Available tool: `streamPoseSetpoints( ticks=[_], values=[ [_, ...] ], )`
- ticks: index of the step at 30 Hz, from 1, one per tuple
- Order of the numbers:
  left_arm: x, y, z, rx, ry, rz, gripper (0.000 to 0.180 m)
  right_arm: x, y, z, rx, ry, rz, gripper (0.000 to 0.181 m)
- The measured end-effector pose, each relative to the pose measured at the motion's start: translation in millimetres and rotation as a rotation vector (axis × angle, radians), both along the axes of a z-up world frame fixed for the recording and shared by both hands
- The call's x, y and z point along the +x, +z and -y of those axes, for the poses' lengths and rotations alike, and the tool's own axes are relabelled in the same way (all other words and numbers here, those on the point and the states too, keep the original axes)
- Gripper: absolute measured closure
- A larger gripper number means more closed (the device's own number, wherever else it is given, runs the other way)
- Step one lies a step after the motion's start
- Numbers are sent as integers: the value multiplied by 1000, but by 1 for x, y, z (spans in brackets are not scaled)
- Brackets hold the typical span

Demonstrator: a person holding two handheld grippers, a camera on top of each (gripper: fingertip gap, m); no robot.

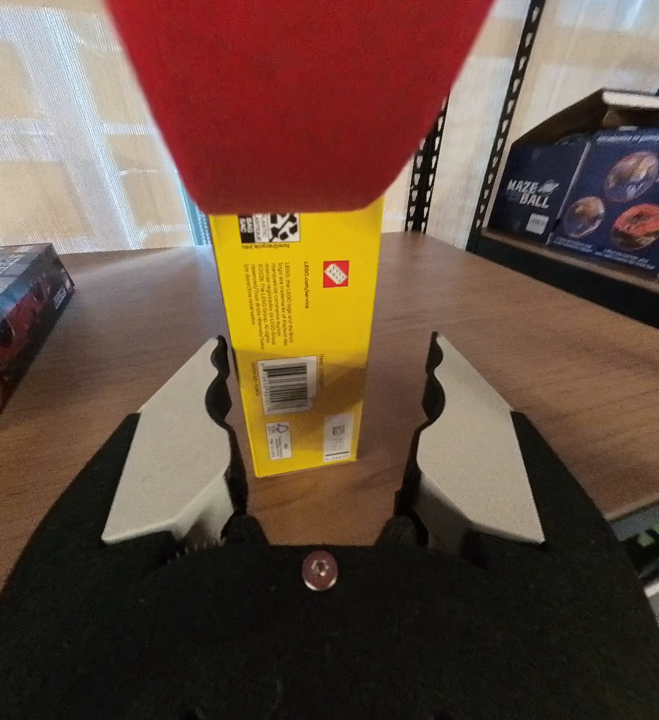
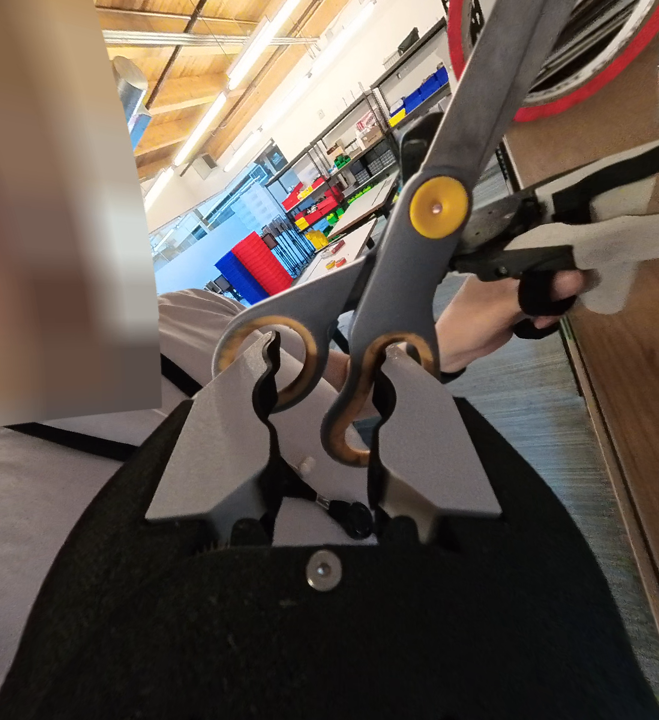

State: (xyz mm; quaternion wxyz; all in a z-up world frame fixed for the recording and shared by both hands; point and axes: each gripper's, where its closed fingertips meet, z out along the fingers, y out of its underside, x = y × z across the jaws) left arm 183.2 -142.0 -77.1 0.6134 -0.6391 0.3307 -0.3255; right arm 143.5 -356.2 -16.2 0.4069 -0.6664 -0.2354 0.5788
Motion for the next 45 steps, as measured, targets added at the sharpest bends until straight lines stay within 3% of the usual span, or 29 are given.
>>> streamPoseSetpoints(
  ticks=[4,15,22,26,36,43,45],
  values=[
    [-3,-5,-12,38,-16,-105,109,1,-1,-1,-15,21,37,136],
    [-19,-5,-27,16,-276,-194,112,-15,8,-16,-25,95,14,136],
    [-27,-4,-42,35,-393,-211,113,-31,11,-38,-31,113,92,136],
    [-39,10,-46,47,-395,-104,104,-37,13,-53,-37,121,143,136],
    [-76,64,-22,192,-428,189,109,-33,13,-78,-85,186,276,136],
    [-93,89,-20,315,-282,207,135,-18,20,-93,-113,183,338,136],
    [-93,91,-15,337,-299,206,152,-16,22,-96,-113,185,356,136]
  ],
)
